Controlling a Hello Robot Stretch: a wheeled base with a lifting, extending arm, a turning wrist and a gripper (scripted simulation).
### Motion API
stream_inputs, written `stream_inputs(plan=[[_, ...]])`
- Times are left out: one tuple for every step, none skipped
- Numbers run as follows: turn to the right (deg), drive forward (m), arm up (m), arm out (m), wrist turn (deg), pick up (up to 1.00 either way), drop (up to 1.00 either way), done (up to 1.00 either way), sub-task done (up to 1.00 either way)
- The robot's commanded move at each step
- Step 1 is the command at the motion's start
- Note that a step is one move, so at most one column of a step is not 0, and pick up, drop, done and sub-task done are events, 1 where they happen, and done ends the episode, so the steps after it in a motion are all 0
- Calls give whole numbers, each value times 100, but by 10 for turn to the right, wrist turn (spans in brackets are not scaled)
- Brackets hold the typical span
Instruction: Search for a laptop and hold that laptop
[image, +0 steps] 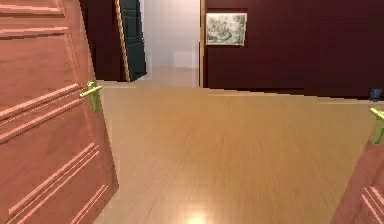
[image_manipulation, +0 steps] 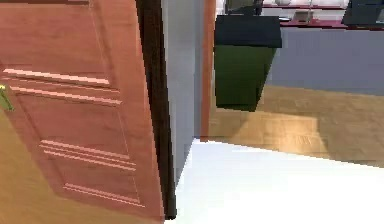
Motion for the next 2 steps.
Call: stream_inputs(plan=[[0, 100, 0, 0, 0, 0, 0, 0, 0], [30, 0, 0, 0, 0, 0, 0, 0, 0]])
